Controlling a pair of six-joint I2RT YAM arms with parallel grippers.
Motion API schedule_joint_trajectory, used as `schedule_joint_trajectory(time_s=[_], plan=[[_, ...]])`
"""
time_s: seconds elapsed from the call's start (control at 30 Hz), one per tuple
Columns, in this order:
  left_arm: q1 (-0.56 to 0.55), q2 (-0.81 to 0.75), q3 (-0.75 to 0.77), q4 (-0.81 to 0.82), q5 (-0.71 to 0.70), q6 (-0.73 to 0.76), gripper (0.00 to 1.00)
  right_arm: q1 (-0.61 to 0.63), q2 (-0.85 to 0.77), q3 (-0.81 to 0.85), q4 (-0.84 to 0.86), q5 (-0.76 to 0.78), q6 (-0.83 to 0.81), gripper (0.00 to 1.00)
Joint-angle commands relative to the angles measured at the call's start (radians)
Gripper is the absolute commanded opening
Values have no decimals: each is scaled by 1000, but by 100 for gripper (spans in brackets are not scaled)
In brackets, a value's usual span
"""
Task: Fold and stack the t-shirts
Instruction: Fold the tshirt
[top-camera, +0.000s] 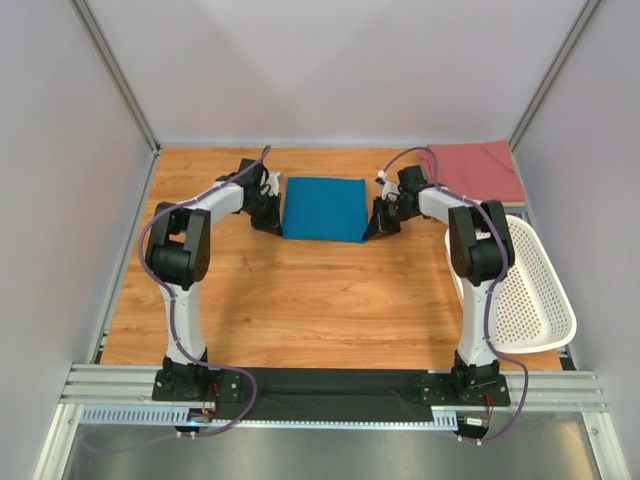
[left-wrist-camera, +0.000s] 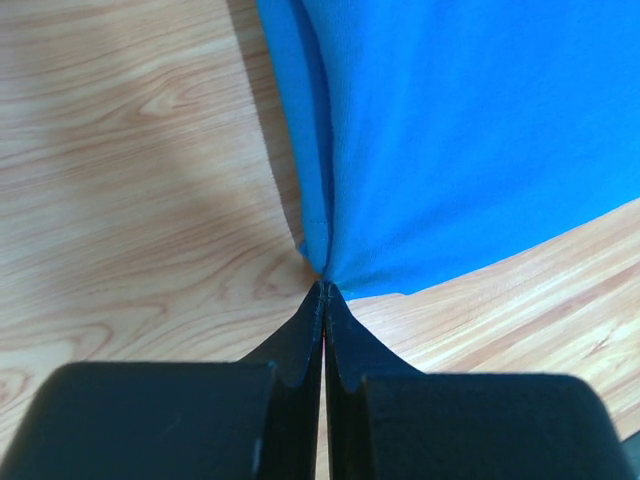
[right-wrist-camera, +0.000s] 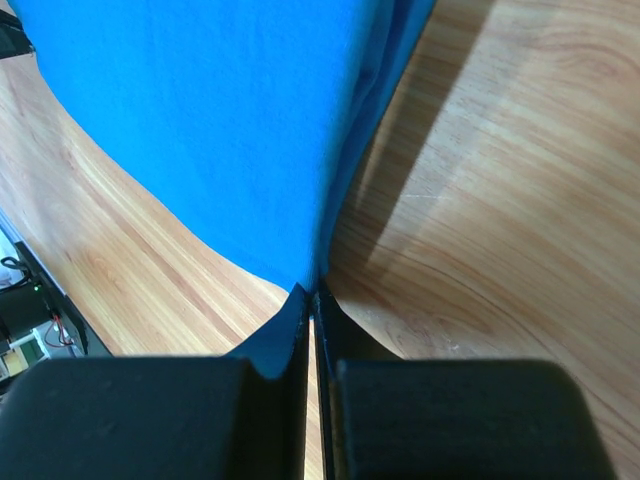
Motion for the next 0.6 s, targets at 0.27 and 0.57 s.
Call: schedule_joint_trajectory(time_s=[0.27, 0.57], plan=[[9, -134, -43, 11, -53, 51, 0, 12, -102, -106, 29, 79, -41, 0], [-8, -156, -57, -23, -75, 76, 0, 15, -172, -184, 43, 94, -21, 0]])
